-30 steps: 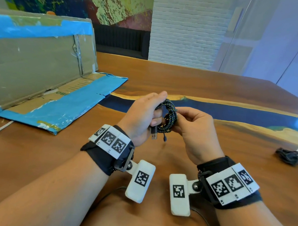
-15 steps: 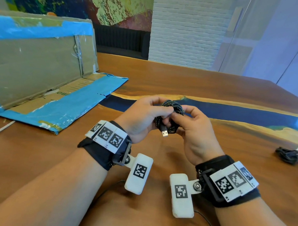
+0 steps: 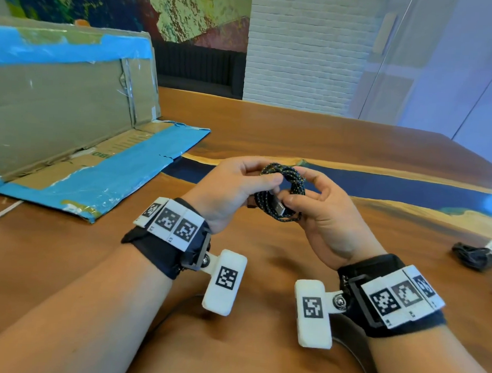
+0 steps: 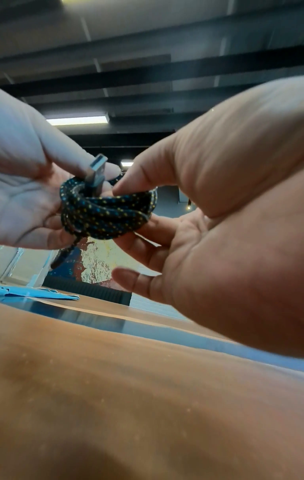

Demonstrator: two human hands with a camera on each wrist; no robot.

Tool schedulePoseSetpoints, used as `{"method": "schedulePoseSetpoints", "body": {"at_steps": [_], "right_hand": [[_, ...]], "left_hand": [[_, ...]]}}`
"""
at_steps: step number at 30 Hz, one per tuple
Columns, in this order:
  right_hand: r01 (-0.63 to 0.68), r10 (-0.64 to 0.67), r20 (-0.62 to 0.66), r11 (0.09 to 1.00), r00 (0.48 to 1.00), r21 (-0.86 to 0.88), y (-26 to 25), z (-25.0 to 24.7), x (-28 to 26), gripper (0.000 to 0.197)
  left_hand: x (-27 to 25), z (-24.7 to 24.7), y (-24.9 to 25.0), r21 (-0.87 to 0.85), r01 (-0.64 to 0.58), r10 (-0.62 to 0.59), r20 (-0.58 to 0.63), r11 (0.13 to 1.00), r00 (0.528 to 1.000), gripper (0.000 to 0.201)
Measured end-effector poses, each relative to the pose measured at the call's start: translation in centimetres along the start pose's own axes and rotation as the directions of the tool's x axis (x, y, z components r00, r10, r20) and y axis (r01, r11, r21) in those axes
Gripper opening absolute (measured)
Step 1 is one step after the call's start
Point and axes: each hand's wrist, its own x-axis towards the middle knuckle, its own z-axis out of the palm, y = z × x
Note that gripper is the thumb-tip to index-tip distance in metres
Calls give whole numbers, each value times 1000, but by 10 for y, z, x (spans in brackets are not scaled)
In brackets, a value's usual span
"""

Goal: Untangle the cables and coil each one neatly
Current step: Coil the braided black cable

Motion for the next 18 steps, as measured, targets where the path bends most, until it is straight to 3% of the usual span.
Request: {"method": "schedulePoseSetpoints", "body": {"at_steps": [6, 10, 15, 18], "right_hand": [[-18, 18, -41, 1000, 999, 7, 3, -3, 1, 42], [-10, 10, -37, 1000, 999, 0, 3, -4, 1, 35], [11, -11, -43, 1000, 999, -11, 0, -7, 0, 49], [9, -9, -37, 1000, 999, 0, 0, -9, 0, 42]], "left_hand": [[0, 2, -1, 47, -17, 18, -16, 999, 1000, 17], [0, 1, -1, -25, 33, -34, -5, 999, 999, 15], [2, 3, -4, -89, 53, -53, -7, 995, 999, 17], [0, 2, -2, -171, 77, -75, 16, 982, 997, 11]]}}
